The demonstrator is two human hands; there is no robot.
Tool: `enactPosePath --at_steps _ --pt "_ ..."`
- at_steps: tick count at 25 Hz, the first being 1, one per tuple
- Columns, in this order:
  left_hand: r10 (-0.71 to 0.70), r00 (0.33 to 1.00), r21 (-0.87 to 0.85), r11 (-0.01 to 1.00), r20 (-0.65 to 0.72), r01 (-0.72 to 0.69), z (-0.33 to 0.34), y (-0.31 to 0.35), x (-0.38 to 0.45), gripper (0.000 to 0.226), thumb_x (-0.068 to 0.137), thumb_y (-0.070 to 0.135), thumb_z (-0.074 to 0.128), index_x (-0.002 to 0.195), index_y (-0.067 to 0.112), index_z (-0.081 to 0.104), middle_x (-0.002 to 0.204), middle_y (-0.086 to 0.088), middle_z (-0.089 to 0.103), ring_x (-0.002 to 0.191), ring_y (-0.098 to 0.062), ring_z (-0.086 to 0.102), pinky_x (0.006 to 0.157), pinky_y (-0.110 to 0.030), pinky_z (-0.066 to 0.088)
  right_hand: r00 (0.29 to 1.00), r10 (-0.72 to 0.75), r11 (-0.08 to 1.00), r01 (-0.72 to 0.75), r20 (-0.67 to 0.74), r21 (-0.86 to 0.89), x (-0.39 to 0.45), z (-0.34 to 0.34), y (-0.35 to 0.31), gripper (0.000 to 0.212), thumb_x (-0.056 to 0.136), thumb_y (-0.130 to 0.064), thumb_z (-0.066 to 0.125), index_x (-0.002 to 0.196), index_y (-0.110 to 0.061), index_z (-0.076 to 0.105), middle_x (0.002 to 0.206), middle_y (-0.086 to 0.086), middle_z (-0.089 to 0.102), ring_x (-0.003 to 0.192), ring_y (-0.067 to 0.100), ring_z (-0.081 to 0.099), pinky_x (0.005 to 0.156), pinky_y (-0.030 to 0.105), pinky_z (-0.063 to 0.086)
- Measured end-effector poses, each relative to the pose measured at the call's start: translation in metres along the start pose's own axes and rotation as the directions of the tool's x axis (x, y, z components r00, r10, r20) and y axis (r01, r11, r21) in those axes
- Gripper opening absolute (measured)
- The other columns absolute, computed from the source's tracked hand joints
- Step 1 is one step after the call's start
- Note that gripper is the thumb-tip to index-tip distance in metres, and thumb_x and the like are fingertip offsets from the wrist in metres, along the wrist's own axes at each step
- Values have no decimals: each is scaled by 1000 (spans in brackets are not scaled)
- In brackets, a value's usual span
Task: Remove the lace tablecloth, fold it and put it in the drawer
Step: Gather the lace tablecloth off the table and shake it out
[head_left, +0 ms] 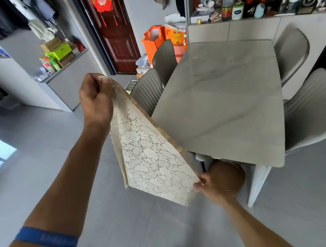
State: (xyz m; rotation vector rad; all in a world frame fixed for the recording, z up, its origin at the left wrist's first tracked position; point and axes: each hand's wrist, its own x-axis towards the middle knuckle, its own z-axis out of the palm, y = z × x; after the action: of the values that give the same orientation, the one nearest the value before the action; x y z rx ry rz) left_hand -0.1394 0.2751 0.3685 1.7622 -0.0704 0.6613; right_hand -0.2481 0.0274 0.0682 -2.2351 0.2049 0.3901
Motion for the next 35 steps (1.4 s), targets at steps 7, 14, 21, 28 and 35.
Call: enactPosePath --at_steps 7,14,21,28,35 --pt "19 995 -91 996 -96 -28 -29 -1 20 19 92 11 52 77 23 48 69 10 49 63 -2 46 62 -20 43 948 116 990 -85 297 -117 -29 59 27 54 85 -44 63 133 -18 57 128 3 66 117 25 61 96 31 49" --pt "-67 989 -76 995 -130 58 -38 -25 18 23 93 8 52 76 21 49 71 4 51 63 -7 47 60 -20 44 937 145 989 -143 319 -27 -34 55 44 52 86 -41 65 130 -14 62 126 4 68 113 24 65 100 41 52" --pt "-249 948 3 967 -197 255 -43 -61 20 23 94 7 49 78 23 50 78 1 54 76 -16 52 64 -25 47 859 269 962 -213 436 -174 -55 39 73 59 84 -52 62 135 -22 57 129 -3 66 115 20 62 102 35 49" --pt "-283 933 61 951 -224 303 -41 -82 16 22 88 6 44 76 24 50 71 5 55 61 -8 52 53 -19 47 838 346 900 -168 423 -403 -80 39 104 51 83 -53 57 127 -28 61 120 -9 67 107 18 63 98 35 44" --pt "-247 946 197 937 -212 289 -40 -87 6 23 80 4 46 70 25 47 64 8 52 45 6 48 45 -13 41 943 241 959 -268 230 94 -81 34 105 12 92 -27 61 92 -19 70 96 -1 66 87 14 64 73 26 46"
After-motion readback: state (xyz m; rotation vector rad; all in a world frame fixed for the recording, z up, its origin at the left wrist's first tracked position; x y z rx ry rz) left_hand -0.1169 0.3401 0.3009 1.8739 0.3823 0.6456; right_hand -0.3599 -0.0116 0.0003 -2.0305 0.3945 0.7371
